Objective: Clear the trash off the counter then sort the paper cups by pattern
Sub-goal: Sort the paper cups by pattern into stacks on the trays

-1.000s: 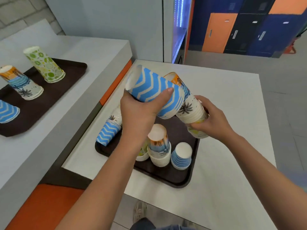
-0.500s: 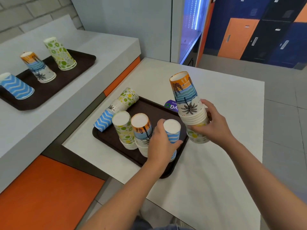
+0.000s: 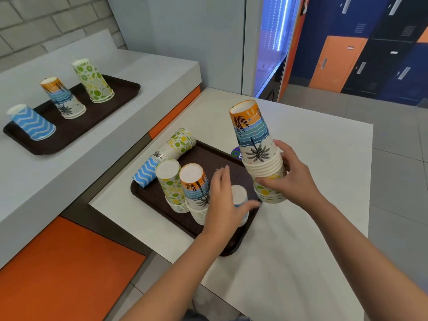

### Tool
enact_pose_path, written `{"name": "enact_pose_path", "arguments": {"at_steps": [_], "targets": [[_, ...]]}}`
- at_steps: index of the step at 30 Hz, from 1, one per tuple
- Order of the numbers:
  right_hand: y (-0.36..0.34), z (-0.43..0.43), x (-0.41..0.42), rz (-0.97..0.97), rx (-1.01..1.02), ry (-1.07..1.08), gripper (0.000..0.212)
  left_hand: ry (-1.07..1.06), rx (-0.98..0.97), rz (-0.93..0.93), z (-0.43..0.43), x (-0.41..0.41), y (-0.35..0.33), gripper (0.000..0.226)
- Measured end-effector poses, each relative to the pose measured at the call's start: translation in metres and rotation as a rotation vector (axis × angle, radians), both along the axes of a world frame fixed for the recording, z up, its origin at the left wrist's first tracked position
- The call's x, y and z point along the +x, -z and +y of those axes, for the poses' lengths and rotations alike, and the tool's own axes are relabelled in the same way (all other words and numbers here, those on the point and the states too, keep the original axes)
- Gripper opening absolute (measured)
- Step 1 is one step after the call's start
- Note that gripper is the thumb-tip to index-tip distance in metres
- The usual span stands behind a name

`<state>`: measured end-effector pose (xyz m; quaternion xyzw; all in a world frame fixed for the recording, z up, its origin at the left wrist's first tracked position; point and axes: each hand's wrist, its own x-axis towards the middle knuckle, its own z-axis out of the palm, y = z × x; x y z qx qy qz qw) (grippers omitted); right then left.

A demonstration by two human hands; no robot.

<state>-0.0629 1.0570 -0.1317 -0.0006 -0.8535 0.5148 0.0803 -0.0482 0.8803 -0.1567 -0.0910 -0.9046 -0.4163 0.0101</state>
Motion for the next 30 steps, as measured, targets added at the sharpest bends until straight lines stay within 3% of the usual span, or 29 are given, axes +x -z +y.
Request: {"name": "enact_pose_path", "arguments": {"at_steps": [3,5,11,18,23,30], "targets": [[-0.009,-0.004,-0.004,0.044,0.049,-0.019,0.087,-0.153,0.417,0.096,-0.001,-0.010,-0.050,0.096],[-0.016,-0.010,-0.009,0.068,0.090,-0.039,0.097,-0.235,0.591,0.069,-0.004,-0.027,-0.082,0.091],[-0.037,-0.032,-0.023,0.117,0.154,-0.076,0.117,-0.214,0.591,0.028,-0.017,-0.067,-0.116,0.056],[-0.038,-0.046,-0.038,0.100,0.243,-0.041,0.120,-0.311,0.668,0.087,-0.043,-0.085,-0.127,0.043],[-0.038,-0.057,-0.044,0.095,0.266,-0.044,0.120,-0.347,0.699,0.068,-0.060,-0.093,-0.131,0.058],[-0.030,-0.057,-0.053,0.052,0.305,-0.033,0.120,-0.414,0.840,0.165,-0.100,-0.095,-0.147,0.034]]}}
